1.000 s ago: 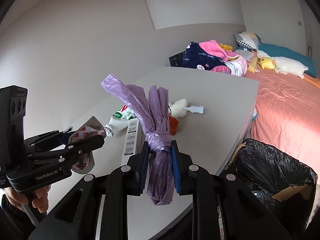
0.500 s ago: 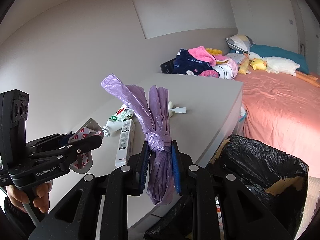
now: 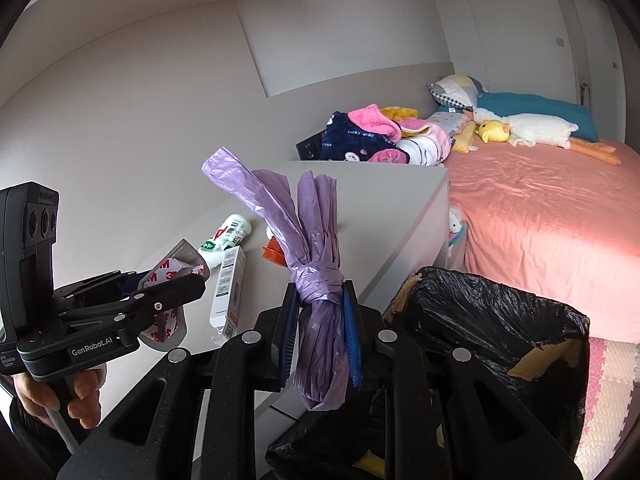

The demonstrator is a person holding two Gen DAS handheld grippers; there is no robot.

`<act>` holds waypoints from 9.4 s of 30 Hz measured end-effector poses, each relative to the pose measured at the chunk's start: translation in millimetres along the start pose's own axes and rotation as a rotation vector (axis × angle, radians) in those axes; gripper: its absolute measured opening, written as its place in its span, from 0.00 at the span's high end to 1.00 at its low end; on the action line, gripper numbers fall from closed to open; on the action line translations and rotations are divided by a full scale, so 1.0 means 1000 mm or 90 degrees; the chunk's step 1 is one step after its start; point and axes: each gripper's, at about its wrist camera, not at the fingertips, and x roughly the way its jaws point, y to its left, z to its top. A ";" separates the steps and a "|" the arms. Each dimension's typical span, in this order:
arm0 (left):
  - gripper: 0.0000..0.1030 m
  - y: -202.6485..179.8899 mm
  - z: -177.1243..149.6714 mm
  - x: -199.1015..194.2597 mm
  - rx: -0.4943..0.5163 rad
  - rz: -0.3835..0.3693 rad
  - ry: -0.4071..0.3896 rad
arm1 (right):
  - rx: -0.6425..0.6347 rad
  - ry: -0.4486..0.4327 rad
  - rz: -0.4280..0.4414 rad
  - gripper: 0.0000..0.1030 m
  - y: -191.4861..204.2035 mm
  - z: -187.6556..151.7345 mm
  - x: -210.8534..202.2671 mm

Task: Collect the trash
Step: 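Lift the tape box and purple bag and carry both over the trash bag, then open both grippers to drop the tape box and purple bag into the bag, then move the left gripper to the white instruction box and grasp it, then hold the instruction box with the left gripper while the right gripper grasps the orange cups, then carry the box and orange cups over the trash bag and release both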

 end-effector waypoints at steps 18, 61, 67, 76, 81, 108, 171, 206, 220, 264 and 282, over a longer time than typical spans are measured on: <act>0.61 -0.064 0.006 0.015 0.053 -0.060 0.013 | 0.044 -0.031 -0.049 0.78 -0.048 -0.006 -0.040; 0.06 -0.106 -0.002 0.046 0.076 -0.129 0.074 | 0.155 -0.081 -0.150 0.19 -0.120 -0.016 -0.079; 0.06 -0.091 -0.003 0.046 0.061 -0.103 0.076 | 0.144 -0.069 -0.136 0.19 -0.109 -0.015 -0.065; 0.06 -0.062 -0.003 0.045 0.040 -0.063 0.076 | 0.119 -0.047 -0.111 0.19 -0.087 -0.010 -0.038; 0.06 -0.042 -0.003 0.046 0.024 -0.041 0.076 | 0.106 -0.036 -0.098 0.19 -0.077 -0.007 -0.023; 0.15 0.067 -0.005 0.087 -0.124 0.084 0.119 | 0.063 0.043 -0.035 0.19 -0.040 0.007 0.069; 0.74 0.146 0.008 0.056 -0.189 0.092 0.050 | -0.072 0.214 0.009 0.56 0.066 0.032 0.239; 0.74 0.100 0.019 0.026 -0.138 0.069 0.013 | -0.048 0.137 0.046 0.57 0.053 0.035 0.138; 0.74 0.068 0.010 0.008 -0.127 0.052 0.002 | -0.038 0.109 0.049 0.57 0.044 0.025 0.093; 0.74 -0.075 0.016 0.035 -0.003 -0.073 0.035 | 0.068 0.025 -0.060 0.57 -0.067 0.001 -0.021; 0.06 -0.098 0.008 0.045 0.028 -0.157 0.073 | 0.189 -0.073 -0.144 0.16 -0.123 -0.001 -0.068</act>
